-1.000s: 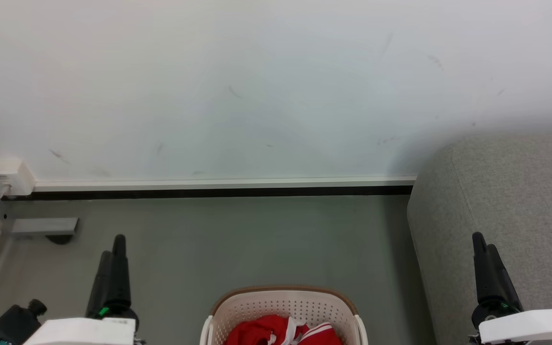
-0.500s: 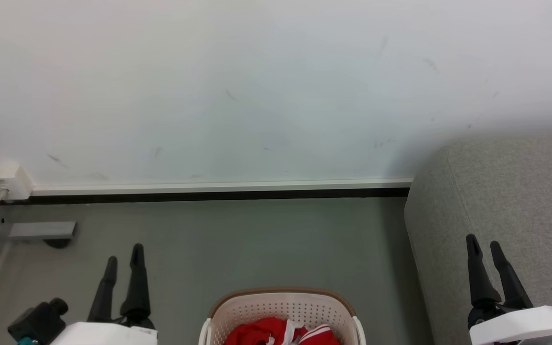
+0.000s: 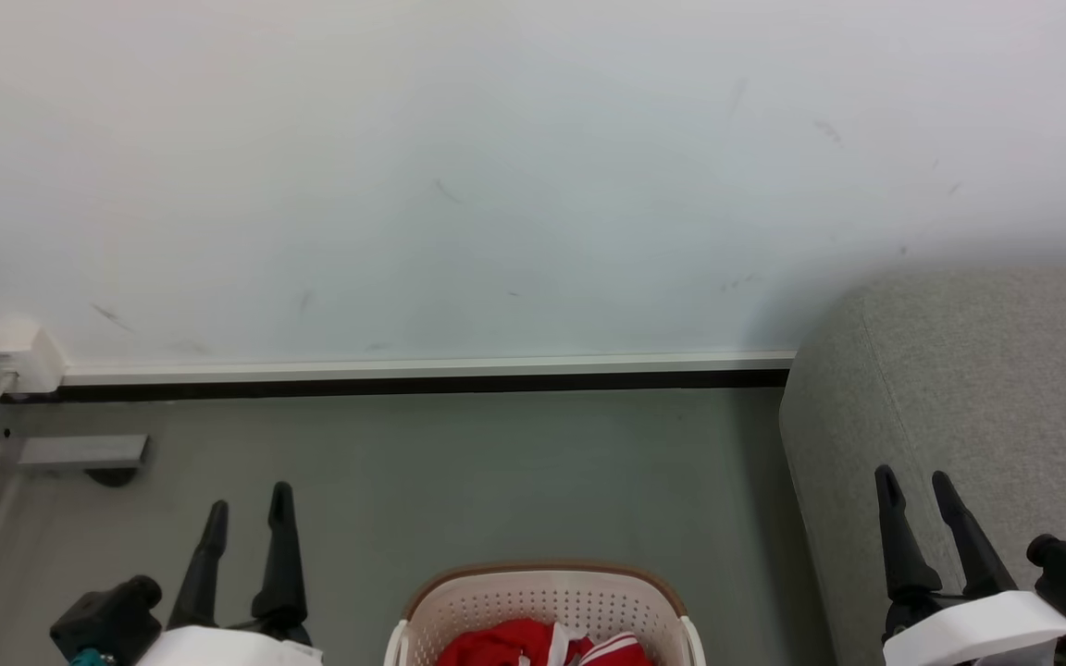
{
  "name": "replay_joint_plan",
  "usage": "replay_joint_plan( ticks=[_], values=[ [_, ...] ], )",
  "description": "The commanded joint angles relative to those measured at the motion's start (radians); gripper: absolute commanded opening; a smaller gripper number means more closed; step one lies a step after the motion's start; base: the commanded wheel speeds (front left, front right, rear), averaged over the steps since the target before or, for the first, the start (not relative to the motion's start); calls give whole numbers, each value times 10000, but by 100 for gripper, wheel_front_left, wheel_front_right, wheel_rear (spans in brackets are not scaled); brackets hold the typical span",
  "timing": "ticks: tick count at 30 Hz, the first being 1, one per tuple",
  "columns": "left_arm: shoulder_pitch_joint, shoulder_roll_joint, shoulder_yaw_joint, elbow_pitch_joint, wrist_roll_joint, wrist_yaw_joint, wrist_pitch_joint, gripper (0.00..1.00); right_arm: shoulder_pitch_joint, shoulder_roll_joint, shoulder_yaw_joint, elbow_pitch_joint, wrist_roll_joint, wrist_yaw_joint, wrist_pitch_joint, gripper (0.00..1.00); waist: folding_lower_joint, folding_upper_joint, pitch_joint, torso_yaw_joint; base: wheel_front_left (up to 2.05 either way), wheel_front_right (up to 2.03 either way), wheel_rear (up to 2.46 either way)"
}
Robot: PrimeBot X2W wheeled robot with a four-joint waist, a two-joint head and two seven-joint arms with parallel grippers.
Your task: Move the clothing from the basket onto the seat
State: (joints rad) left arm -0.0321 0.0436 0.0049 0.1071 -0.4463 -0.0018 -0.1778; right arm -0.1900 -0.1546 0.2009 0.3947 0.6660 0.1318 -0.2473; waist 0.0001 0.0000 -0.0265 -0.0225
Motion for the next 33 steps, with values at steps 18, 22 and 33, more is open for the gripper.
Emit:
replay_joint_plan(
  ticks=[18, 22, 33],
  values=[
    [117, 85, 3, 111, 1913, 193, -468, 100, -175, 410, -164, 115, -1822, -17, -92, 100, 0, 0, -148, -28, 0, 0, 0],
    [151, 87, -48, 125, 2167, 229, -518, 100, -187, 456, -159, 154, -2071, -17, -106, 100, 0, 0, -176, -36, 0, 0, 0],
    [161, 93, -111, 169, 3034, 259, -728, 100, -282, 597, -137, 350, -2842, -19, -144, 100, -1, 0, -222, -116, 0, 0, 0]
  ],
)
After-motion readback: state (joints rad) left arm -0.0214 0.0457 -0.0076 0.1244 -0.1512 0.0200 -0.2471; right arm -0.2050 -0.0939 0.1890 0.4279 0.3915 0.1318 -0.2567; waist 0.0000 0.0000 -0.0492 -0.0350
